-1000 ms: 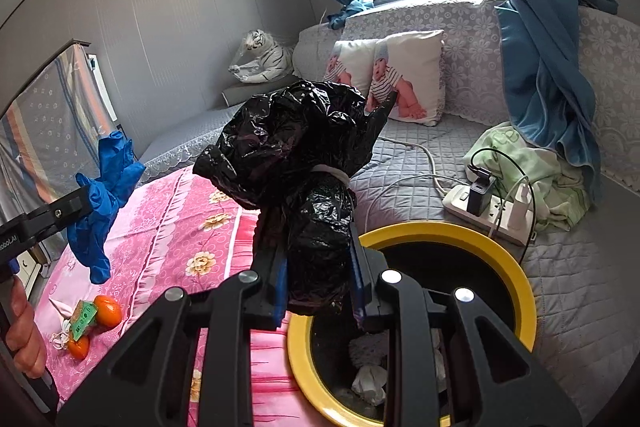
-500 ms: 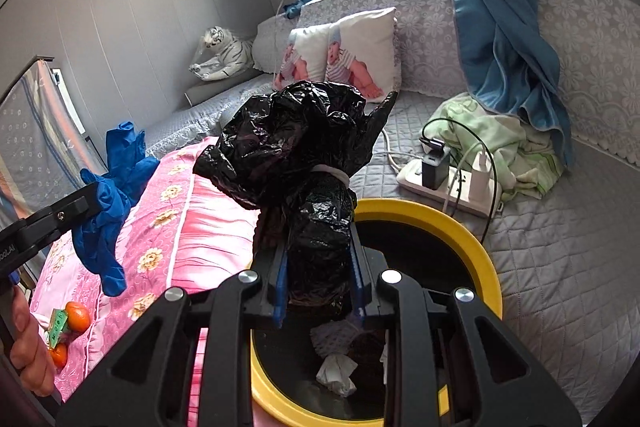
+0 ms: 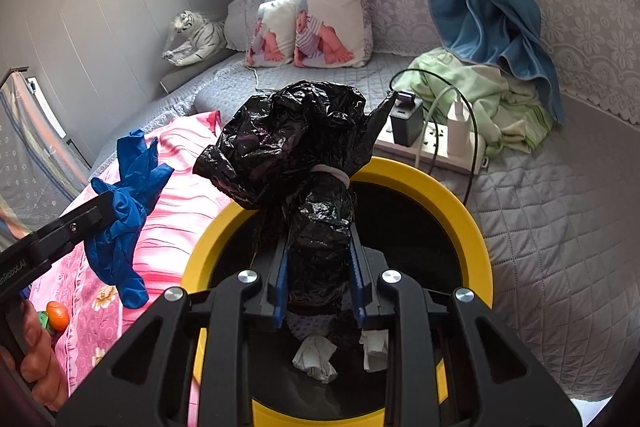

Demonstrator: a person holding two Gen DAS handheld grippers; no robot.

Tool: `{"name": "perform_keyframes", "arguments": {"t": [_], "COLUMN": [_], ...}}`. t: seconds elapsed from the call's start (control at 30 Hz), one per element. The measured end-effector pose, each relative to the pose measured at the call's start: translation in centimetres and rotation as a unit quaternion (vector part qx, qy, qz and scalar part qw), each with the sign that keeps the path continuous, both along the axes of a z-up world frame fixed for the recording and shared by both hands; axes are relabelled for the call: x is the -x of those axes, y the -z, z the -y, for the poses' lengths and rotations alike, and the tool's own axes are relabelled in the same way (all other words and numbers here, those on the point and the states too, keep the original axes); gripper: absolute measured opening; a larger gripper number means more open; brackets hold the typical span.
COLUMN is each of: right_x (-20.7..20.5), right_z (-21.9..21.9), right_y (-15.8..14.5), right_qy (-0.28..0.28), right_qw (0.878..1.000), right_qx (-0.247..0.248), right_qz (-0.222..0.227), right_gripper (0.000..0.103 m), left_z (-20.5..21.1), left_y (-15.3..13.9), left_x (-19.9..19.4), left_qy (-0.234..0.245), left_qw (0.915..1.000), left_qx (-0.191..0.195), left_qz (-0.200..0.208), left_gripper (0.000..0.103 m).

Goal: Collect trash
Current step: 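Lift and carry the black bag and blue glove over to the yellow-rimmed bin, then open both tools above the bin to drop the black bag and glove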

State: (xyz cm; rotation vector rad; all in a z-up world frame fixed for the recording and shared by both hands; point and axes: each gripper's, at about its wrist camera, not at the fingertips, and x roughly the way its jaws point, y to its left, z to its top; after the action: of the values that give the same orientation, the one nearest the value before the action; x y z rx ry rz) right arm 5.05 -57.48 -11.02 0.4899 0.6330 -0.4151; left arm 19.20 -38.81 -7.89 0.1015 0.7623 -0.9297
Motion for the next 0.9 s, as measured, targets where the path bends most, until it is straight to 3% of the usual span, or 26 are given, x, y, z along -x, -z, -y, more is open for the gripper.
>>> {"name": "perform_keyframes", "arguments": {"t": [0.43,0.73,0.9], "right_x": [-0.3,-0.3,-0.1], "right_z": [1.5,2.1,2.5], "right_y": [2.4,2.8,2.8], "right_qy": [0.015,0.025,0.035], "right_qw": [0.999,0.998,0.998], "right_qx": [-0.037,-0.045,-0.051], "right_qz": [-0.027,-0.033,-0.033], "right_gripper": [0.024,0.026,0.028], "left_z": [1.5,1.5,1.1], "left_y": [2.3,2.2,1.8], "left_x": [-0.4,-0.4,-0.5], "left_qy": [0.006,-0.003,-0.013], "left_qw": [0.9991,0.9992,0.9993], "left_qx": [-0.019,-0.021,-0.014], "left_qz": [-0.038,-0.035,-0.031], "left_gripper": [0.017,0.018,0.029]}}
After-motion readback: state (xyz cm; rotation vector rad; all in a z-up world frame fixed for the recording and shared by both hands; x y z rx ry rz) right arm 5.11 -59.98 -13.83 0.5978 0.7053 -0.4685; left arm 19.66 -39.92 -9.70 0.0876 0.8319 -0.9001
